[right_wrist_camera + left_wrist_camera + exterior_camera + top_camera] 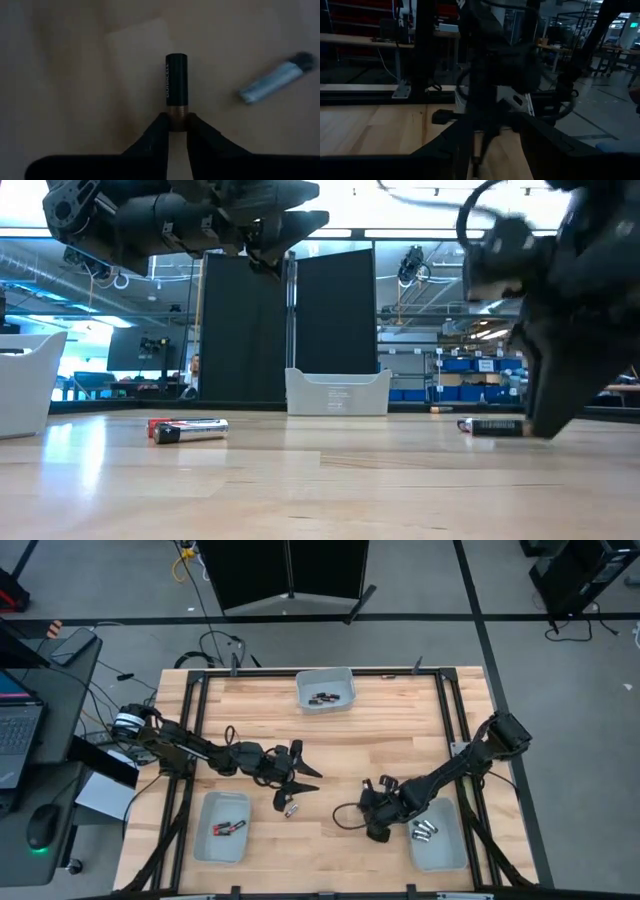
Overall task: Sort batteries
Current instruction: Put the copper battery into the top gray bin
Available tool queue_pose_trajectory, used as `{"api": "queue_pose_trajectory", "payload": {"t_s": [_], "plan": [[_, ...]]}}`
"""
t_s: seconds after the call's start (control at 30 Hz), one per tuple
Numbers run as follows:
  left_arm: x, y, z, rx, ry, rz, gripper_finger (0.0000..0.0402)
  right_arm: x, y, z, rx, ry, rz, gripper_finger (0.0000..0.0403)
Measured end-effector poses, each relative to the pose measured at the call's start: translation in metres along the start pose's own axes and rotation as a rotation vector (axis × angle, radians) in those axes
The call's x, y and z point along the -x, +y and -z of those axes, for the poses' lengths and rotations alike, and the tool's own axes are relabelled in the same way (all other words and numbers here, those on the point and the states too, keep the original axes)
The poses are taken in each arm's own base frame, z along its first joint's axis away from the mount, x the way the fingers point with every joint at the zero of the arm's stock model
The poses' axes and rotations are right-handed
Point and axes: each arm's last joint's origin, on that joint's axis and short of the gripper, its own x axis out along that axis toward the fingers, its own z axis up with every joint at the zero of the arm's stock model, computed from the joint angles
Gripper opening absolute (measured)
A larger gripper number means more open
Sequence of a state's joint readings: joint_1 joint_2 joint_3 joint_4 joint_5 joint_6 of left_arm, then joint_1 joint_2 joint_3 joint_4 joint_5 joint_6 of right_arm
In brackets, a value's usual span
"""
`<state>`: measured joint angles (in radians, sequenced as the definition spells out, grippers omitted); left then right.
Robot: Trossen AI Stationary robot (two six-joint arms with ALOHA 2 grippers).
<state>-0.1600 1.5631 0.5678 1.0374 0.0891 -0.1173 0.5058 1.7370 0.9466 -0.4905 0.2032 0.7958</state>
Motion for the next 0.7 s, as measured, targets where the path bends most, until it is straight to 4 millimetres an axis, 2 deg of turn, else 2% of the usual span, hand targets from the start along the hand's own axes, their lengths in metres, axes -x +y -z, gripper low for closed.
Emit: {"api": "queue_pose_trajectory", "payload": {"t_s": [0.2, 0.33, 0.5, 0.7], "plan": [[0.0, 0.0, 0.0, 0.0, -0.001, -0.001, 0.0168, 0.016, 0.017, -0.014, 0.057, -0.077, -0.056, 0.0054], [0.0, 0.001, 0.0, 0.004, 0.001, -0.002, 0.0168, 0.028, 0.013, -0.034, 0.066, -0.141, -0.036, 0.0054], [0.001, 0.0, -0.002, 0.019, 0.009, -0.002, 0.0168, 0.038, -0.029, -0.063, 0.05, -0.14, 0.066, 0.0054], [0.001, -0.001, -0.001, 0.004, 0.021, 0.009, 0.0168, 0.049, -0.104, -0.103, 0.006, -0.148, 0.125, 0.0054]]}}
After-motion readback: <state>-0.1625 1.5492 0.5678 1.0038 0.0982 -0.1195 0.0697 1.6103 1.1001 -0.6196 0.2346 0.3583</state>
